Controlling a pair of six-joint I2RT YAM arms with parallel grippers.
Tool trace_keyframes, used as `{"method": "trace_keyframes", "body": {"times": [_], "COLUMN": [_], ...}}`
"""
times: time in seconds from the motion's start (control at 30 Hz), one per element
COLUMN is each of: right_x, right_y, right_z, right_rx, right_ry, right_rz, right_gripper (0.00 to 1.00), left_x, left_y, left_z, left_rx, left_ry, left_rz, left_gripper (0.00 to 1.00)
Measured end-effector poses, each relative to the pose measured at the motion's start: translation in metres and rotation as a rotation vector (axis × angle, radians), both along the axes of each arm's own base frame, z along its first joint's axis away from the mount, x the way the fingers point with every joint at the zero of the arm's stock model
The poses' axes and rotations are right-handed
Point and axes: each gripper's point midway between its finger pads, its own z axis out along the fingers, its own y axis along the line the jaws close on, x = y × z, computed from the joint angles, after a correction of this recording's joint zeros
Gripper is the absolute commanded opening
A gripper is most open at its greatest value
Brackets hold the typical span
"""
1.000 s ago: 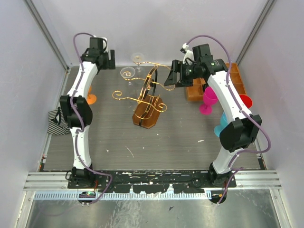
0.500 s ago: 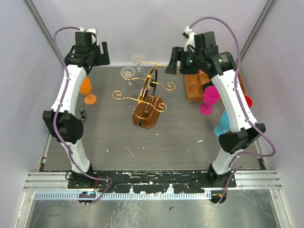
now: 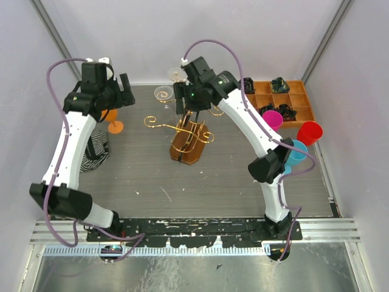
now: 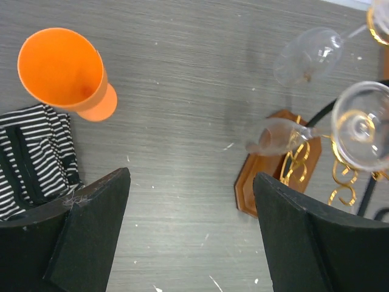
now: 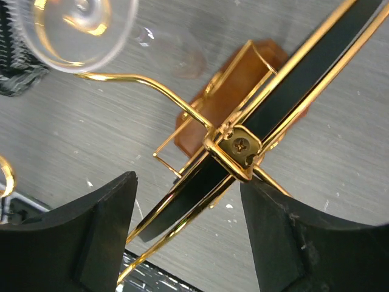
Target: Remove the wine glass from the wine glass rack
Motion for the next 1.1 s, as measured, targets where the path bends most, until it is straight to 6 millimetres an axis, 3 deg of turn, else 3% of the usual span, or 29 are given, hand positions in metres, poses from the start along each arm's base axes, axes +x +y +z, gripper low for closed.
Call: {"method": "trace_keyframes", "body": {"times": [0.1,0.27,0.47,0.57,0.83,1.1], "right_x": [-0.001,0.002,0.015,0.028,0.086,0.123], "right_y": [-0.001,-0.001,-0.014,-0.031,-0.108,-0.141], "right_z": [-0.024,-0.027,-0.025,-0.028,-0.039,-0.023], "right_rx": [-0.069,-0.109,-0.176,-0.225,-0.364,-0.429], "right_ry": [0.041,0.011,-0.055,-0.082,-0.166,-0.288], "right_rz": [-0.03,-0.062,-0.054,-0.042,-0.045,-0.031], "right_gripper": [0.66,0.65,0.64,0.63,0.62,0.66], "left_x": [-0.02,-0.037,-0.053,-0.059,-0.07,-0.078], "left_y": [-0.002,-0.012,-0.034,-0.047,-0.069,-0.078], "left_z": [0.014,0.043,0.038,0.025,0.01,0.016], "left_rx": [-0.038,-0.107,-0.154,-0.167,-0.196,-0.214], "left_ry": [-0.036,-0.11,-0.094,-0.058,-0.006,-0.017], "left_rz": [-0.002,-0.039,-0.105,-0.138,-0.194,-0.221], "left_gripper": [0.89,0.89,0.89,0.88,0.88,0.85]}}
